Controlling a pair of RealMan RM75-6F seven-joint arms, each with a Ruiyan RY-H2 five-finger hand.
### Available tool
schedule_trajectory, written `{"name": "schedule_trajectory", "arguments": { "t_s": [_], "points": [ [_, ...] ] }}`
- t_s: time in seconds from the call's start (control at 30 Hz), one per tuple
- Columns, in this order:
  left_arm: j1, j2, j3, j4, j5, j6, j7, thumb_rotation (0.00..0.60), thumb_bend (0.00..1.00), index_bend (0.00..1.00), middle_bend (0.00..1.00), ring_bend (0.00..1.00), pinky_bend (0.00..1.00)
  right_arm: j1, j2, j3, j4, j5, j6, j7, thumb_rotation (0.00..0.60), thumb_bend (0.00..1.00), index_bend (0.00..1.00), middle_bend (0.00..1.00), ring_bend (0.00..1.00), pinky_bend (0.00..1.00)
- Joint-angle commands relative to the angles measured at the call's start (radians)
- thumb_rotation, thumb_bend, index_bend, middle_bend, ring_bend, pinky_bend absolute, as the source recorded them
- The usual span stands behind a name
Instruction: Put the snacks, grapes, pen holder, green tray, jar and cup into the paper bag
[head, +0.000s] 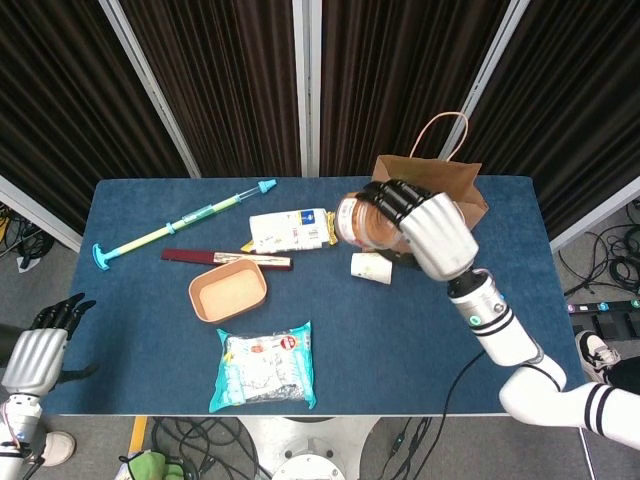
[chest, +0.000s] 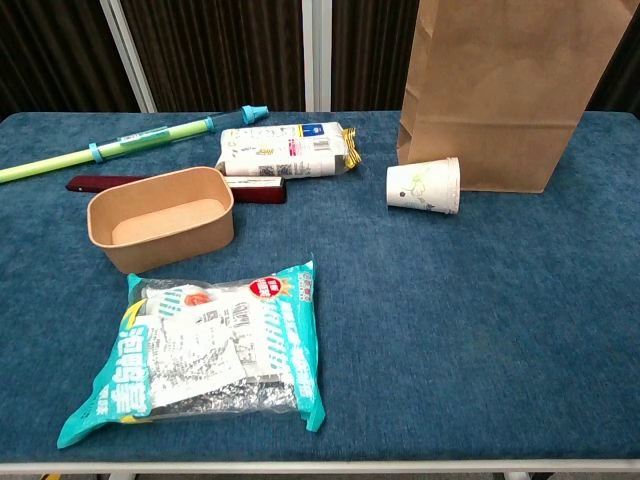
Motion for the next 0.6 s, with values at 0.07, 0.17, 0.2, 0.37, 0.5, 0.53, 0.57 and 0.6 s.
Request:
{"name": "schedule_trajectory", "arguments": {
  "t_s": [0.07, 0.17, 0.2, 0.37, 0.5, 0.53, 0.57, 0.6],
  "points": [
    [-0.003, -0.001, -0.003, -0.001, 0.002, -0.001, 0.001, 0.600, 0.04, 0.20, 0.17, 0.13, 0.14, -0.017, 0.059, 0.078, 0.010, 0.187, -0.023, -0.031, 0.600, 0.21, 0.50, 0.45, 0.35, 0.60],
    [-0.005, -0.003, 0.000, -0.001, 0.008, -0.002, 0.001, 0.600, 0.04, 0.20, 0.17, 0.13, 0.14, -0.009, 0.053, 0.103, 0.064, 0.296, -0.059, -0.043, 0.600, 0.21, 0.50, 0.45, 0.35, 0.60],
    [-0.005, -0.003, 0.001, -0.001, 0.008, -0.002, 0.001, 0.600, 0.04, 0.20, 0.17, 0.13, 0.14, -0.006, 0.048, 0.108, 0.089, 0.333, -0.073, -0.050, 0.600, 0.21, 0.50, 0.45, 0.35, 0.60],
    [-0.001, -0.001, 0.002, -0.001, 0.000, -0.003, -0.002, 0.600, 0.04, 0.20, 0.18, 0.13, 0.14, 0.015, 0.027, 0.100, 0.174, 0.451, -0.151, -0.098, 0.600, 0.21, 0.46, 0.44, 0.35, 0.59],
    [0.000, -0.001, 0.004, -0.003, -0.001, -0.004, 0.000, 0.600, 0.04, 0.20, 0.17, 0.13, 0.14, 0.037, 0.000, 0.081, 0.238, 0.509, -0.207, -0.132, 0.600, 0.21, 0.44, 0.43, 0.34, 0.57],
    [0.001, -0.002, 0.004, -0.003, -0.001, -0.004, 0.000, 0.600, 0.04, 0.20, 0.17, 0.13, 0.14, 0.042, -0.008, 0.078, 0.251, 0.519, -0.217, -0.137, 0.600, 0.21, 0.43, 0.43, 0.34, 0.56],
    [0.001, -0.002, 0.004, -0.003, -0.002, -0.004, 0.000, 0.600, 0.04, 0.20, 0.17, 0.13, 0.14, 0.047, -0.016, 0.073, 0.264, 0.527, -0.228, -0.143, 0.600, 0.21, 0.43, 0.42, 0.34, 0.56],
    [0.000, -0.003, 0.004, -0.003, -0.003, -0.006, 0.001, 0.600, 0.04, 0.20, 0.17, 0.13, 0.14, 0.054, -0.027, 0.067, 0.281, 0.537, -0.242, -0.149, 0.600, 0.21, 0.42, 0.42, 0.33, 0.56]
  ]
}}
